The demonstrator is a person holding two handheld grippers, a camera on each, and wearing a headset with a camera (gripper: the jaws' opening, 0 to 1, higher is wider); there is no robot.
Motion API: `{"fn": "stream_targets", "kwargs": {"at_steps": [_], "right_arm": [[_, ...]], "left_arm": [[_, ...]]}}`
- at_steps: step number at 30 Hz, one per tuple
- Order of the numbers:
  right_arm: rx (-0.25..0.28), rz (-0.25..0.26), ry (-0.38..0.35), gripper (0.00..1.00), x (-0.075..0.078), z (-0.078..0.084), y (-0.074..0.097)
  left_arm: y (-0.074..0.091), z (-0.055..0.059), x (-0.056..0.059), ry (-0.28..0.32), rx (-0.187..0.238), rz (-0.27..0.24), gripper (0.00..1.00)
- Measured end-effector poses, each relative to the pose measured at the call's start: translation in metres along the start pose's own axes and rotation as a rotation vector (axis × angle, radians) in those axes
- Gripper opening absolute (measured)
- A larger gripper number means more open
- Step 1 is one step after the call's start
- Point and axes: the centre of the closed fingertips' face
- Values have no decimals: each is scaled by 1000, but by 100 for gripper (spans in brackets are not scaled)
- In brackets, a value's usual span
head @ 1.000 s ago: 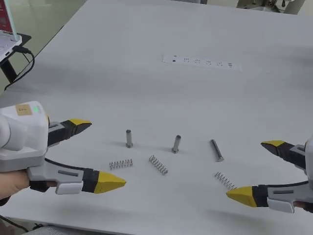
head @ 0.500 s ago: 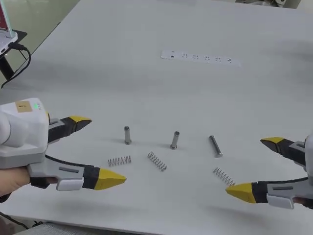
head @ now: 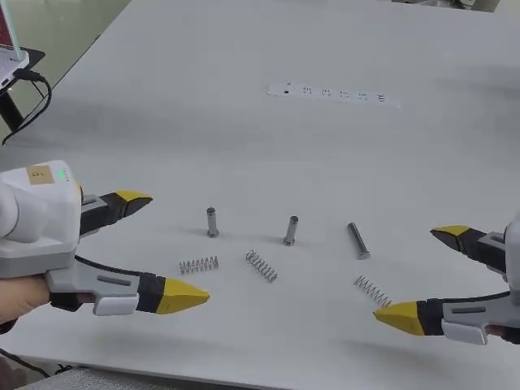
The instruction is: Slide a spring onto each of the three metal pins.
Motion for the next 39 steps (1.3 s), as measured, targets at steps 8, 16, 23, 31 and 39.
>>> {"fn": "stream_targets", "kwargs": {"at_steps": [8, 16, 23, 31, 39], "right_arm": [[2, 6, -6, 94, 2, 0, 2], [0, 6, -10, 94, 5, 0, 3], [2, 1, -3, 97, 4, -3, 2], [-10, -5, 2, 99, 2, -1, 0], [-14, -7, -8, 99, 3, -4, -3]], "left_arm": [[0, -1, 0, 0, 6, 4, 98], [4, -4, -2, 2, 13, 0, 98], [3, -2, -1, 3, 7, 2, 98], [3, -2, -1, 5, 10, 2, 98], [4, -1, -1, 8, 11, 0, 98]]}}
Point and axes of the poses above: the centre of the closed fingertips' face, and the gripper's own axes: y roughly backward along the fingers, x roughly to its right, z roughly out of its underside, and after that the axes turned 9 degrees about -x, right-handed
